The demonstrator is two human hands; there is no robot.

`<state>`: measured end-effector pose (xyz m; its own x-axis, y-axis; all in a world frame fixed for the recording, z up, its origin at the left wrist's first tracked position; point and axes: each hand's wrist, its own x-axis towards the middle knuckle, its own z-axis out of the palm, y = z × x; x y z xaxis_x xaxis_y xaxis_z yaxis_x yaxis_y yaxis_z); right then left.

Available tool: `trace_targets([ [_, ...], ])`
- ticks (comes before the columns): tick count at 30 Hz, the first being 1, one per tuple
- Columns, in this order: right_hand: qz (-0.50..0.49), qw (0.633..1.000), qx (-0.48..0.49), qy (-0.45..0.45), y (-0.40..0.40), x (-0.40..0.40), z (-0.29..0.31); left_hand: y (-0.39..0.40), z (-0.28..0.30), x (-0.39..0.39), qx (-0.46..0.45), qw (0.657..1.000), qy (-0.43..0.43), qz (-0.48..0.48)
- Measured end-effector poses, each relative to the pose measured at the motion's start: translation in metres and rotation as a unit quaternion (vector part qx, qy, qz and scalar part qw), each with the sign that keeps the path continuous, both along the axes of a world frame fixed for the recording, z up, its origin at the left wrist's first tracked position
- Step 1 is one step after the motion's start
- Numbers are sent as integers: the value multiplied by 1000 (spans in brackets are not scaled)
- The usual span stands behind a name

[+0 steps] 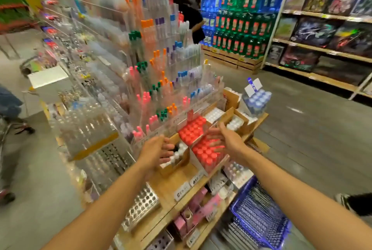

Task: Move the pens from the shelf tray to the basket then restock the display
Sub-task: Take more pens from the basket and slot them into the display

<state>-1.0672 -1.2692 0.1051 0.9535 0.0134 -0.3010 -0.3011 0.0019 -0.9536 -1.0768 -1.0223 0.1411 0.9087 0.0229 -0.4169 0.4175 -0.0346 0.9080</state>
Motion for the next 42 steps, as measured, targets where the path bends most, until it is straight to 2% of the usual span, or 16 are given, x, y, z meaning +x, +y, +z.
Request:
trace_targets([
  [9,-104,991,-18,83,-186,-103,-55,-180,-63,-37,-41,996,68,-51],
  [14,-97,984,-45,145,-275,-148,-95,-274,-104,-69,-103,981,149,-62],
  [22,-83,968,-141,189,-351,-143,-186,-348,-187,-73,-42,976,202,-64],
  [27,-53,959,-186,207,-373,-111,-296,-385,-288,-31,-20,969,230,-86],
  [36,-26,927,-241,286,-407,-62,-575,-439,-560,40,-11,955,276,-110],
  [42,48,894,-346,281,-422,-32,-740,-467,-684,74,19,959,225,-172],
])
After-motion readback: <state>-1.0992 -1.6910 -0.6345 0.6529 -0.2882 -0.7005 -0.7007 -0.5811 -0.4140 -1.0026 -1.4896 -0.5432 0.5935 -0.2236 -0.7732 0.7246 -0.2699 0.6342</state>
